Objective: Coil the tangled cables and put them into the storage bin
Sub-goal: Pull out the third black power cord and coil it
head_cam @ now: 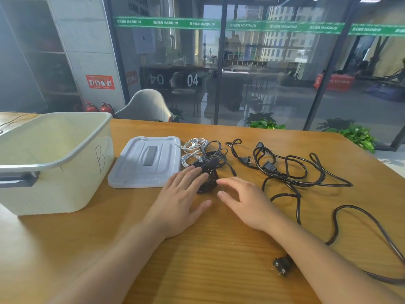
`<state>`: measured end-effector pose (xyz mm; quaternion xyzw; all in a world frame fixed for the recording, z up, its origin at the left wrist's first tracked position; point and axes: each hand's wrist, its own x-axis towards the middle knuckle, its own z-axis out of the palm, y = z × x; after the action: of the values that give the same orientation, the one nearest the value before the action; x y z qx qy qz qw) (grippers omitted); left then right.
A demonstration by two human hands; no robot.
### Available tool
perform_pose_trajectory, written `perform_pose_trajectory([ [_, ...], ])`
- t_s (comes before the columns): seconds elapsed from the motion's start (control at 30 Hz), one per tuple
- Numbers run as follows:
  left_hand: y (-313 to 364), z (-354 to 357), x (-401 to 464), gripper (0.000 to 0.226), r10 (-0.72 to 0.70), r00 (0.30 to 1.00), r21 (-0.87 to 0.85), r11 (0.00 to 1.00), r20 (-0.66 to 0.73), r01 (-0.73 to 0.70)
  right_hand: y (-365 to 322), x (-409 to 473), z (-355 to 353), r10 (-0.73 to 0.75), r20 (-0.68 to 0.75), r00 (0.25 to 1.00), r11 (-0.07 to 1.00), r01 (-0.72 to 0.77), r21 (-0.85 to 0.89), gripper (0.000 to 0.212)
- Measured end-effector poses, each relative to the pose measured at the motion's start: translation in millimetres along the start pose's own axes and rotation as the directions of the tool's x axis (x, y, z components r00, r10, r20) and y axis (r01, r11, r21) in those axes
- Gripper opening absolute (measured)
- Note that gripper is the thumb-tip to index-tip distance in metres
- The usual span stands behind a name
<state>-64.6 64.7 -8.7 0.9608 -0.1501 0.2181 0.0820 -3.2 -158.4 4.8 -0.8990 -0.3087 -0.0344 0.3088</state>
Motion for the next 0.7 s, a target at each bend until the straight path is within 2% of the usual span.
perform_pose_trajectory([
  [0.07,12,4,4,0.067,0.053,0.999,-0.010,0.999,0.007,-0.053,7,-10,-16,-0.026,-0.066,0.998,0.999,0.028,0.032,0.033],
  [0.17,28,11,12,0.064,0.104,0.994,-0.031,0.994,0.028,-0.103,25,-21,-37,-0.028,-0.145,0.989,0.997,0.018,-0.073,0.032],
  [0.27,40,19,22,0.066,0.117,0.992,-0.050,0.992,0.045,-0.115,48,-26,-51,0.043,-0.081,0.996,0.972,-0.061,-0.229,0.045],
  [0.37,49,28,33,0.066,0.128,0.990,-0.060,0.990,0.055,-0.125,70,-29,-57,0.201,-0.007,0.980,0.904,-0.188,-0.384,0.064],
  [0.47,62,35,46,0.066,0.143,0.987,-0.070,0.988,0.069,-0.138,80,-27,-58,0.305,0.016,0.952,0.881,-0.276,-0.384,0.070],
  [0.63,76,44,60,0.069,0.146,0.982,-0.112,0.985,0.115,-0.134,79,-19,-60,0.265,-0.116,0.957,0.879,-0.289,-0.380,0.071],
  [0.7,74,45,59,0.070,0.131,0.984,-0.145,0.983,0.120,-0.114,82,-20,-66,0.271,-0.155,0.950,0.862,-0.311,-0.400,0.063],
])
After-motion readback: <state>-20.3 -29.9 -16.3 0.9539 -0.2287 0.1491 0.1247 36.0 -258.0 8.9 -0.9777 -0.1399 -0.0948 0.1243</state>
